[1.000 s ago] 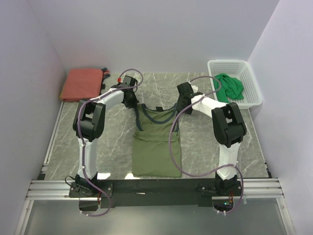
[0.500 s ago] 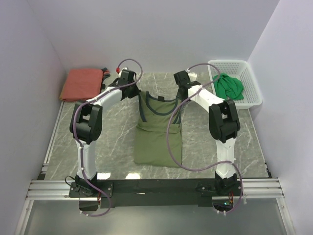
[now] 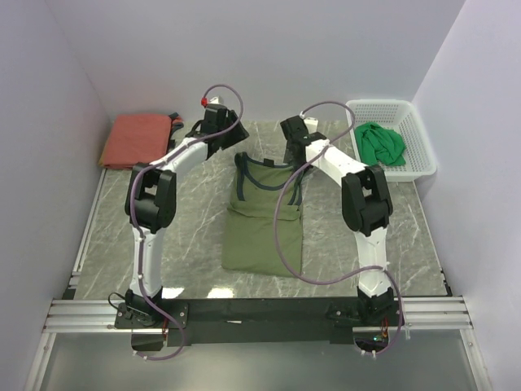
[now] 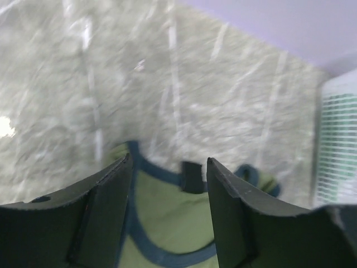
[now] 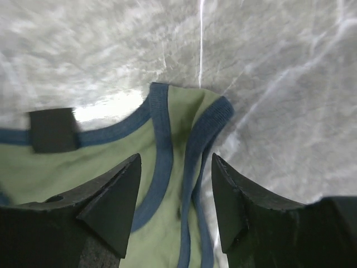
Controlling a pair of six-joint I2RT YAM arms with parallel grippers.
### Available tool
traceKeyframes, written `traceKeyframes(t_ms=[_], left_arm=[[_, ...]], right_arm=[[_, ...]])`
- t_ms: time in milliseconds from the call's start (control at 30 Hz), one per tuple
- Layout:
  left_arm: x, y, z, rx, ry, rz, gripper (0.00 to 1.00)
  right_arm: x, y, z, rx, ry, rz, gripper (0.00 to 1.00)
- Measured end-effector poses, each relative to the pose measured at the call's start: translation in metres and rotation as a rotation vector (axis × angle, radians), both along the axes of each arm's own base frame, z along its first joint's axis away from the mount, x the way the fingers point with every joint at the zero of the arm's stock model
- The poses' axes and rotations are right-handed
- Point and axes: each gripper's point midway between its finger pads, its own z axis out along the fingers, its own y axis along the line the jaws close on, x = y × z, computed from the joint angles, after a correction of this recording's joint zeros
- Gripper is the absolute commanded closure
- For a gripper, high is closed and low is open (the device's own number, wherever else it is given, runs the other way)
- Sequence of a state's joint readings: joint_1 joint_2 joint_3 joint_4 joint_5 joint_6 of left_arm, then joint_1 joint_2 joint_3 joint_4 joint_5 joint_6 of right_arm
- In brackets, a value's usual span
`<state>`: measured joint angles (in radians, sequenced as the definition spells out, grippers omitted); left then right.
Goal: Fold and stack the tank tops
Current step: Fold the tank top
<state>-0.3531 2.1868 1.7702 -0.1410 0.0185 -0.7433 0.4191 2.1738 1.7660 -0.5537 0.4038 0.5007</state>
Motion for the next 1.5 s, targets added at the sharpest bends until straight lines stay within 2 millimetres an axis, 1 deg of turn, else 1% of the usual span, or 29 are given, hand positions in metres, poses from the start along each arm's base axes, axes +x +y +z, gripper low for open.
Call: traceKeyframes(t_ms=[67, 133, 200, 267, 333, 367, 400, 433, 467, 500, 533, 567, 633, 667, 700, 767, 833, 933, 1067, 1167, 1233, 1267, 1333, 1367, 1433, 1467, 1500], left_arm=[[0.001, -0.002, 0.01, -0.015, -0.02, -0.008, 0.39], [-0.005, -0.001, 0.018, -0.021, -0.022, -0.005, 0.38], [-0.027, 0.009, 0.022, -0.025, 0.013, 0.025, 0.39], [-0.057, 0.021, 0.026, -0.031, 0.058, 0.071, 0.42], [-0.097, 0.034, 0.028, -0.034, 0.11, 0.108, 0.43], [-0.117, 0.038, 0.03, -0.04, 0.121, 0.123, 0.39], [-0.14, 0.041, 0.03, -0.042, 0.131, 0.133, 0.39], [-0.161, 0.042, 0.027, -0.041, 0.144, 0.14, 0.39], [-0.188, 0.041, 0.021, -0.033, 0.167, 0.14, 0.39], [-0.217, 0.036, 0.014, -0.026, 0.189, 0.122, 0.4], [-0.237, 0.032, 0.009, -0.021, 0.204, 0.11, 0.4], [-0.265, 0.028, -0.001, -0.012, 0.235, 0.089, 0.41], [-0.31, 0.022, -0.019, 0.007, 0.29, 0.048, 0.41], [-0.33, 0.024, -0.027, 0.016, 0.316, 0.04, 0.42], [-0.345, 0.027, -0.033, 0.023, 0.337, 0.044, 0.42], [-0.367, 0.036, -0.039, 0.027, 0.359, 0.061, 0.43], [-0.384, 0.04, -0.039, 0.012, 0.362, 0.073, 0.43], [-0.403, 0.038, -0.038, -0.003, 0.368, 0.07, 0.42], [-0.417, 0.038, -0.048, 0.015, 0.401, 0.082, 0.41], [-0.424, 0.043, -0.062, 0.025, 0.429, 0.107, 0.4], [-0.428, 0.049, -0.072, 0.038, 0.444, 0.12, 0.39], [-0.429, 0.052, -0.076, 0.044, 0.452, 0.128, 0.39], [-0.432, 0.055, -0.083, 0.055, 0.462, 0.136, 0.38], [-0.432, 0.056, -0.086, 0.058, 0.464, 0.14, 0.38], [-0.431, 0.056, -0.089, 0.059, 0.463, 0.144, 0.38], [-0.431, 0.056, -0.091, 0.058, 0.461, 0.145, 0.38], [-0.43, 0.055, -0.092, 0.054, 0.459, 0.144, 0.38]], right_arm=[[-0.002, -0.001, 0.017, 0.016, -0.023, -0.005, 0.39], [-0.012, -0.003, 0.034, 0.045, -0.046, -0.011, 0.39], [-0.033, -0.007, 0.049, 0.084, -0.06, -0.016, 0.39], [-0.062, -0.012, 0.056, 0.132, -0.066, -0.018, 0.4], [-0.099, -0.017, 0.055, 0.183, -0.055, -0.015, 0.4], [-0.118, -0.019, 0.051, 0.208, -0.055, -0.015, 0.4], [-0.14, -0.02, 0.043, 0.224, -0.034, -0.01, 0.4], [-0.158, -0.02, 0.037, 0.236, -0.017, -0.001, 0.4], [-0.177, -0.019, 0.03, 0.253, -0.007, 0.01, 0.4], [-0.198, -0.018, 0.022, 0.267, 0.012, 0.02, 0.4], [-0.218, -0.018, 0.015, 0.282, 0.027, 0.029, 0.4], [-0.236, -0.016, 0.008, 0.31, 0.037, 0.045, 0.41], [-0.272, -0.015, -0.005, 0.357, 0.064, 0.062, 0.42], [-0.284, -0.014, -0.008, 0.381, 0.069, 0.066, 0.43], [-0.296, -0.014, -0.013, 0.405, 0.078, 0.065, 0.43], [-0.316, -0.01, -0.018, 0.461, 0.082, 0.067, 0.43], [-0.331, -0.006, -0.022, 0.505, 0.09, 0.077, 0.43], [-0.352, 0.003, -0.031, 0.554, 0.129, 0.087, 0.44], [-0.372, 0.016, -0.041, 0.573, 0.187, 0.105, 0.44], [-0.381, 0.024, -0.046, 0.587, 0.215, 0.095, 0.44], [-0.381, 0.028, -0.046, 0.607, 0.21, 0.084, 0.44], [-0.381, 0.03, -0.046, 0.621, 0.207, 0.076, 0.47], [-0.38, 0.033, -0.047, 0.642, 0.201, 0.059, 0.54], [-0.38, 0.034, -0.047, 0.648, 0.201, 0.052, 0.73], [-0.379, 0.034, -0.05, 0.644, 0.202, 0.038, 0.97], [-0.379, 0.032, -0.052, 0.635, 0.205, 0.032, 1.0], [-0.379, 0.031, -0.054, 0.628, 0.205, 0.024, 1.0]])
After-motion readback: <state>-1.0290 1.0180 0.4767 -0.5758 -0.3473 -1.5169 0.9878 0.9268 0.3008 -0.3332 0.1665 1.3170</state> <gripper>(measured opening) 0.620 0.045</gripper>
